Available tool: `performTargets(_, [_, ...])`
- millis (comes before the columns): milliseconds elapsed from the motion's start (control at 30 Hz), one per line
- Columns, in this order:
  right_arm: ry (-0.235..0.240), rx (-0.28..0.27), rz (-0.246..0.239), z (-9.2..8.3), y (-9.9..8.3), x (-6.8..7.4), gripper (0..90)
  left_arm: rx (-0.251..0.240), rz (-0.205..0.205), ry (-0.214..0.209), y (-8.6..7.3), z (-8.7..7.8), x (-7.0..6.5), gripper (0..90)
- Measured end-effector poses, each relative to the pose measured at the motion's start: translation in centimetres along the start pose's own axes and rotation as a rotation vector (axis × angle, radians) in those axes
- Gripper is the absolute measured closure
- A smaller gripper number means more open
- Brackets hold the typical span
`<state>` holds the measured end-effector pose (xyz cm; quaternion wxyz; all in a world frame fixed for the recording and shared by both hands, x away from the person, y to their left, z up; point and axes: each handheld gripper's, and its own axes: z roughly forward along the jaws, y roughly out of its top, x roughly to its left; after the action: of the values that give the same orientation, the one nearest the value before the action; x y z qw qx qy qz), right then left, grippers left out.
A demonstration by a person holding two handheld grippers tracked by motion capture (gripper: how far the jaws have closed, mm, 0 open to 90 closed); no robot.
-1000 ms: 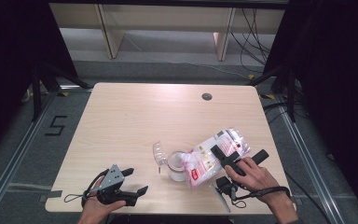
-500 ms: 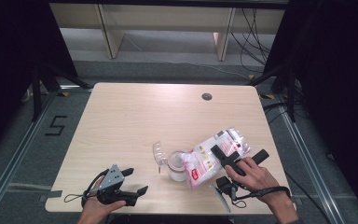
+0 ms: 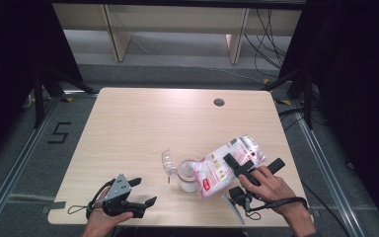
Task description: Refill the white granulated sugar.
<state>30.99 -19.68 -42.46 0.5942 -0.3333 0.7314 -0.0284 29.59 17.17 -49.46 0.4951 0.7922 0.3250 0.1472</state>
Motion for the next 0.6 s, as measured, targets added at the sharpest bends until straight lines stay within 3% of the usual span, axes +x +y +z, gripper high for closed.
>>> performTargets(67, [-0.001,-0.002,0.002,0.02,-0.03,0.02,70.5,-0.006,-0.031,0.003,-0.07,0.06,-0.13,16.2])
performTargets(600, [0.004,-0.002,0.027,0.10,-0.09,0.17,70.8,0.002,-0.025,0.008,-0.03,-0.05,-0.15,16.2])
